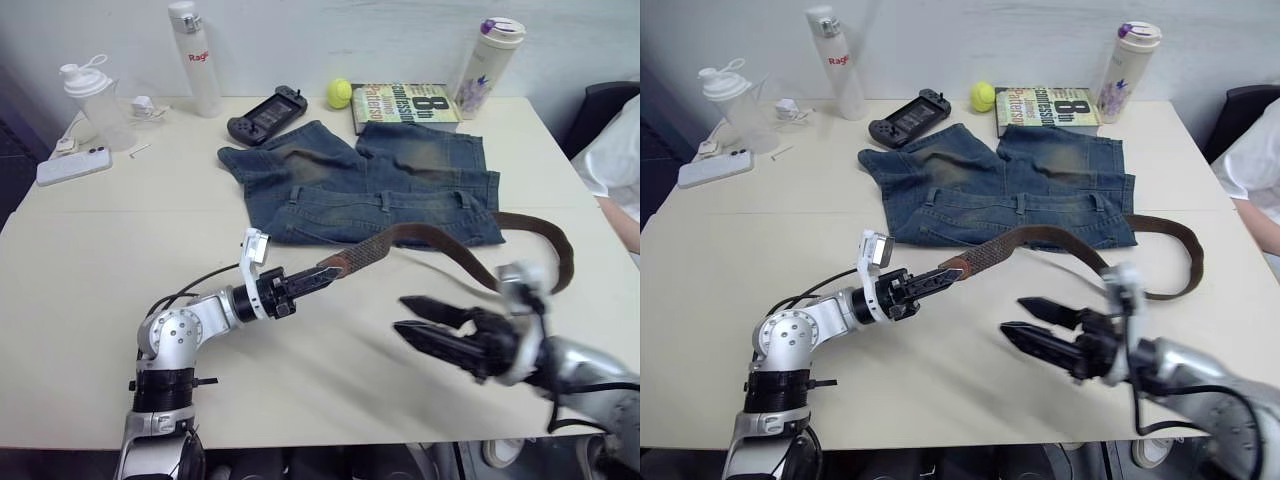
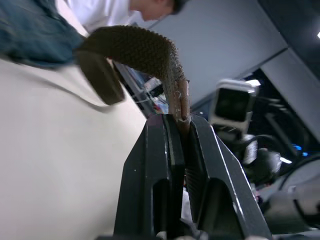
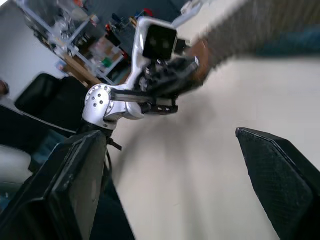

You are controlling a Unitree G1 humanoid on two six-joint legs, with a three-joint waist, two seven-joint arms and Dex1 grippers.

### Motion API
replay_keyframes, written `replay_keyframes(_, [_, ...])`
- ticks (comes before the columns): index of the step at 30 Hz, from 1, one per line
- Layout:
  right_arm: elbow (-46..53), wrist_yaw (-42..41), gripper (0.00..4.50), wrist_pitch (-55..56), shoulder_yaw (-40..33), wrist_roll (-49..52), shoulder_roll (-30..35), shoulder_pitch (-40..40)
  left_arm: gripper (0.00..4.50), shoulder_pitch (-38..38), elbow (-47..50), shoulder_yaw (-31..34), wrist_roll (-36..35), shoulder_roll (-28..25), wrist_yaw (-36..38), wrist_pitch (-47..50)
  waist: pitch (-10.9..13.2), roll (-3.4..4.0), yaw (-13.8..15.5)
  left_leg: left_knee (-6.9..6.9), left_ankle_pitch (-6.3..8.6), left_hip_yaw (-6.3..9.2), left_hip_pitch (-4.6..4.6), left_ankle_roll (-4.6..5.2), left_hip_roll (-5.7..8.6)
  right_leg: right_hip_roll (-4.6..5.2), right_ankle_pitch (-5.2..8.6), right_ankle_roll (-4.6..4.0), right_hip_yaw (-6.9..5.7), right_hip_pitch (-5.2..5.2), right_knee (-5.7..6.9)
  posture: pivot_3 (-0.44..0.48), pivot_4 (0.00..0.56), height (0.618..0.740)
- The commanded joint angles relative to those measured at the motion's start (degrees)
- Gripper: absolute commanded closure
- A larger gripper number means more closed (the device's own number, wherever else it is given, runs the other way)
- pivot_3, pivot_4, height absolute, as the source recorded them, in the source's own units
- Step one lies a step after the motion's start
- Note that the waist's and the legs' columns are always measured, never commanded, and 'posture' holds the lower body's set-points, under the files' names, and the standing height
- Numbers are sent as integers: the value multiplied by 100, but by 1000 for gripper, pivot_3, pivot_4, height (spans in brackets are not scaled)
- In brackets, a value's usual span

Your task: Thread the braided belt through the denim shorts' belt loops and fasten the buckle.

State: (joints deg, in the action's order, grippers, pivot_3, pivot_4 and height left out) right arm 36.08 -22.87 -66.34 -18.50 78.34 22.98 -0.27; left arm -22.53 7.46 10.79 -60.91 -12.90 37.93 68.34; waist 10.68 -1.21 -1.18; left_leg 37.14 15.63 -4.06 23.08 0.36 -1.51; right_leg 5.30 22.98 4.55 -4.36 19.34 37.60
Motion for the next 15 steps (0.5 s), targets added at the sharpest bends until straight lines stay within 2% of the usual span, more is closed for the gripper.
replay_keyframes(1, [-403,1222,59,593,362,105,-730,-188,4500,82,292,52,-303,-78,-147,122,0,0,-7,-3,-3,1,1,-3,2,-1,0,0,7,4,1,0,150,740])
replay_keyframes(3, [-585,1527,59,927,397,388,-1118,-235,4500,77,274,69,-347,-92,-213,130,0,0,-5,-4,-5,2,5,-3,9,-1,0,0,18,10,1,0,150,740])
replay_keyframes(7, [-673,1843,59,1587,224,1232,-1451,-240,4500,35,216,95,-393,-146,-292,98,0,0,53,-5,-5,11,15,1,17,-2,1,1,40,12,4,0,150,740])
replay_keyframes(15, [-721,2190,59,2060,661,1434,-1409,-164,4500,31,235,80,-468,-188,-366,71,0,0,80,-9,-6,11,14,4,19,-4,1,2,52,15,2,0,150,740])
